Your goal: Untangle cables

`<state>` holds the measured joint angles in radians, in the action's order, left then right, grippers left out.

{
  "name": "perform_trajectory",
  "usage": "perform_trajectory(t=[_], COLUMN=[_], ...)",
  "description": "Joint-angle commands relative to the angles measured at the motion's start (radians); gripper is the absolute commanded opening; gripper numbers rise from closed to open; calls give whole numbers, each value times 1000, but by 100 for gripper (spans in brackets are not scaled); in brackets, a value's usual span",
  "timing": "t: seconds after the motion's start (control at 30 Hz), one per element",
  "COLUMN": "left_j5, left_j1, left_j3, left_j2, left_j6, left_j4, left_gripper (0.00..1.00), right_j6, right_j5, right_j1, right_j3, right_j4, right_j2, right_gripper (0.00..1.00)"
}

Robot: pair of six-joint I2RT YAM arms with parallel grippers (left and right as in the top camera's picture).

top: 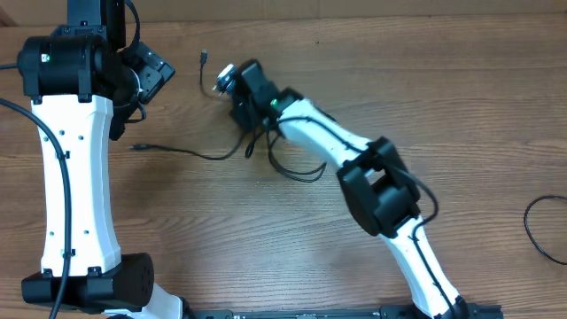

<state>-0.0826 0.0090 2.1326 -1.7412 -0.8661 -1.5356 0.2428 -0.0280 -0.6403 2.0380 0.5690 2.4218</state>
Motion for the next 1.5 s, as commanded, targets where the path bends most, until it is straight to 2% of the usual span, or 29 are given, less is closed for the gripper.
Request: perform_trajectory(t=[0.0,0.27,0.57,0.83,0.97,1.1,1.13,1.17,1.2,1.27,1.4,1.47], left_j5=[130,401,394,398,398,394,394,392,386,382,316,272], left_j1=[6,-24,-228,-389,-456,-539,-552,-578,-590,-608,-612,-590], left_j3=[-5,-10,-145,-334,-383,-440,-454,-486,-504,-538,-592,-595], left_j2=[-5,-5,-5,-5,-5,-5,-5,-5,-7,-12,-21,-19], left_j6=[124,350,456,462,476,485,485,485,484,484,477,478], left_j4=[53,172,336,679,822,944,963,996,1005,1015,1009,1002], left_gripper=[100,100,99,100,100,100,96,79,75,73,77,60], right_j6=[-32,-61,-108,-191,-195,-235,-236,-236,-235,-233,-209,-209], right_j5=[-75,60,172,221,311,322,322,321,321,315,245,146], right_j1=[95,241,282,282,282,283,283,283,283,283,283,283], right_j3=[118,136,136,136,137,137,137,137,137,137,136,136], right_j4=[57,201,197,196,190,177,175,169,165,153,159,203], right_j2=[-215,-491,-721,-831,-874,-895,-897,-900,-900,-900,-900,-900], right_gripper=[4,4,4,4,4,4,4,4,4,4,4,4])
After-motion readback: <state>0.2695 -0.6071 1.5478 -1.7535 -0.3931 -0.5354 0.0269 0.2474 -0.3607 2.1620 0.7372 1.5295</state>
